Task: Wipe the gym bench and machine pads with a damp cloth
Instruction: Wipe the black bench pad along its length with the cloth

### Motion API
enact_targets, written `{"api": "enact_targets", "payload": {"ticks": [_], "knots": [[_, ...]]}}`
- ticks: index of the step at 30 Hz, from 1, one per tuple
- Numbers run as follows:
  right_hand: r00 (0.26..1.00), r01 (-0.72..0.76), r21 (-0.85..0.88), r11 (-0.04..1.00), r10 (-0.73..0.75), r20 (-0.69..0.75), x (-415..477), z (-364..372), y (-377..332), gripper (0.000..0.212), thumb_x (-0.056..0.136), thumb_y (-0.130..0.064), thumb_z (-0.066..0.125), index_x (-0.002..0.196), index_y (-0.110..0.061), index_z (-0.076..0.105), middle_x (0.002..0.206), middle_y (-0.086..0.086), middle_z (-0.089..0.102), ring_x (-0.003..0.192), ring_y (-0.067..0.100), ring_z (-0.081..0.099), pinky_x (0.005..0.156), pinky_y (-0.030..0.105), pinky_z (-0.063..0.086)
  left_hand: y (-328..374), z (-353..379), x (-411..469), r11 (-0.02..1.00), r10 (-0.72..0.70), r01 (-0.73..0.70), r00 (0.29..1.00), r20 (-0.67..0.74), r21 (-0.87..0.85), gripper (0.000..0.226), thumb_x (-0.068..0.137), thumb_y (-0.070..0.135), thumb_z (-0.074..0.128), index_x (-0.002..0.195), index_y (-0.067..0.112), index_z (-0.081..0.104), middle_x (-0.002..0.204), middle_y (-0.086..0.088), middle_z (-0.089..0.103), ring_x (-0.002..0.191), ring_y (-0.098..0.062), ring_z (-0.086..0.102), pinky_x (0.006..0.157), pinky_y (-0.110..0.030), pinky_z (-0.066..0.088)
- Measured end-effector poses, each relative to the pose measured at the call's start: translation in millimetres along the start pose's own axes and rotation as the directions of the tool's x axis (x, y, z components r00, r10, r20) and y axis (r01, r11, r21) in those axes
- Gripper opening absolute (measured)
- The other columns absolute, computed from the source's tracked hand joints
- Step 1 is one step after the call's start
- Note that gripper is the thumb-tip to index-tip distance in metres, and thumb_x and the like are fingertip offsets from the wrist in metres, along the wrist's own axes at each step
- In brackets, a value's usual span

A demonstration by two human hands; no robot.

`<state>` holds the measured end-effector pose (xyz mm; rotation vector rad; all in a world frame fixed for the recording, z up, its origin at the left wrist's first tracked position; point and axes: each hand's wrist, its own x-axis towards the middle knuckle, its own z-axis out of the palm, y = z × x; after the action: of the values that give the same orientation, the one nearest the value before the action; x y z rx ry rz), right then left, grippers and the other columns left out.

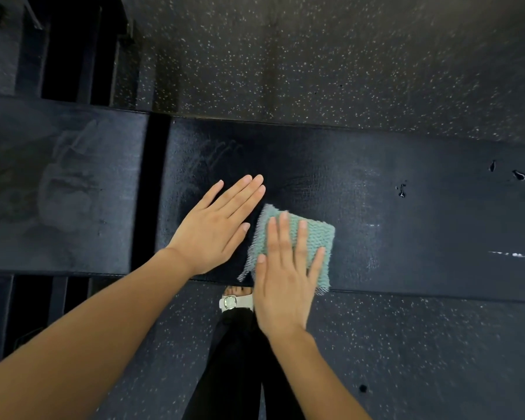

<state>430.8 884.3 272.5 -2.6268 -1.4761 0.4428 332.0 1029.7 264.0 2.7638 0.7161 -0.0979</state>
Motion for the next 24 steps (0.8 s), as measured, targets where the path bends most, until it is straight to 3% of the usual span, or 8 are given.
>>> {"api": "enact_targets", "payload": {"ticks": [7,14,19,24], "knots": [[0.985,0.171,-0.077,0.982,-0.168,0.046,5.7,-5.8,27.0,0.056,0.101,-0.032,0.025,0.157,-0.025,0.020,0.165,-0.008,0.013,0.152,0.017,0.012,0.120,0.049,0.012,2.0,-1.7,-0.5,1.000,-0.007,0.007,1.000,0.004,-0.009,0.058,0.103,0.029,0.024,0.158,0.010,0.016,0.166,-0.004,0.010,0.153,-0.017,0.007,0.123,-0.043,0.012],[0.998,-0.044,-0.039,0.998,0.045,0.034,25.9,-30.7,104.4,0.055,0.103,-0.033,0.015,0.158,-0.028,0.011,0.164,-0.013,0.004,0.152,0.010,-0.003,0.122,0.047,0.003,1.5,-2.5,-1.0,1.000,-0.010,0.010,1.000,0.025,0.005,0.058,0.104,0.030,0.022,0.158,0.010,0.016,0.167,-0.003,0.009,0.154,-0.017,0.006,0.123,-0.042,0.009],[0.976,-0.214,0.022,0.977,0.214,-0.023,31.3,-21.7,66.5,0.058,0.102,-0.035,0.012,0.158,-0.024,0.008,0.165,-0.008,0.001,0.152,0.017,-0.005,0.121,0.050,-0.001,4.0,-1.3,-0.1,0.999,-0.023,0.023,1.000,0.011,0.029,0.058,0.104,0.030,0.022,0.158,0.010,0.016,0.166,-0.004,0.011,0.153,-0.018,0.009,0.123,-0.042,0.009],[1.000,-0.020,-0.005,1.000,0.020,-0.009,37.8,-10.2,19.3,0.058,0.101,-0.033,0.022,0.158,-0.022,0.014,0.165,-0.005,0.011,0.152,0.023,0.007,0.120,0.053,0.002,9.5,-3.1,3.6,0.999,-0.046,0.045,0.999,0.008,0.023,0.058,0.103,0.030,0.023,0.157,0.009,0.018,0.166,-0.004,0.012,0.153,-0.018,0.011,0.123,-0.044,0.011]]}}
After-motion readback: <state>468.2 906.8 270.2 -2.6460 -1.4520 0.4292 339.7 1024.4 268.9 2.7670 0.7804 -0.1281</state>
